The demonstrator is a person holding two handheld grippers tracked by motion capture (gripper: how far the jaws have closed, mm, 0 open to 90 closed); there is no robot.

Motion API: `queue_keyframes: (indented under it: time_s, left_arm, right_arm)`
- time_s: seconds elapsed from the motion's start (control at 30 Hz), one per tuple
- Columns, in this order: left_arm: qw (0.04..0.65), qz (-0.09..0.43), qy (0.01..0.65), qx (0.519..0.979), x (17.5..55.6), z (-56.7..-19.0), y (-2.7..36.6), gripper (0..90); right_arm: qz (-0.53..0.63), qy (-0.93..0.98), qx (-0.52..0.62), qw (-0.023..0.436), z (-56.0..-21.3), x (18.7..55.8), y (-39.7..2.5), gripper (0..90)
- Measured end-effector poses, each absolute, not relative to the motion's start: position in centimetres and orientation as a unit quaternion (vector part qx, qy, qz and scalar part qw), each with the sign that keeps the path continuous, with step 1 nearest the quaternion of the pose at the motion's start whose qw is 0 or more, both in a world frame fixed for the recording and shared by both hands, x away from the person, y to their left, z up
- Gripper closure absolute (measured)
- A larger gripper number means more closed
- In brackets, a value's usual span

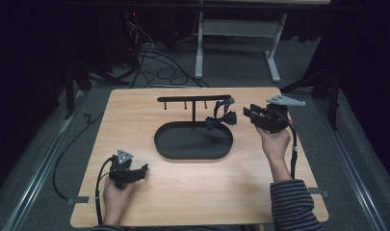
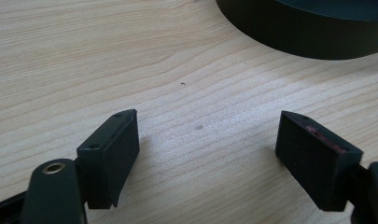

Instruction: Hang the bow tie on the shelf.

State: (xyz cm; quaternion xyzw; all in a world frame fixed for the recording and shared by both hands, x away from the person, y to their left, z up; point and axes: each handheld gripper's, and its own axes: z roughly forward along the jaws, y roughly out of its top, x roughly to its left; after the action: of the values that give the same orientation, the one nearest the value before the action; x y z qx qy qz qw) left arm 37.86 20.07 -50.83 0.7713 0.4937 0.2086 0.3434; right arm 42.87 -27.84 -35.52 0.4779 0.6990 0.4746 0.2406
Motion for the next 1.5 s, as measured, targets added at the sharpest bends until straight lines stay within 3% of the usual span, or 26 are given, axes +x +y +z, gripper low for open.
queue_keyframes:
  time_s: [1.5]
  left_arm:
    - [0.343,0.208,0.493,0.772,37.8,-50.8,20.1,21.6]
  right_arm:
    - [0.485,0.672,0.502,0.246,-36.7,36.5,-32.8,59.9]
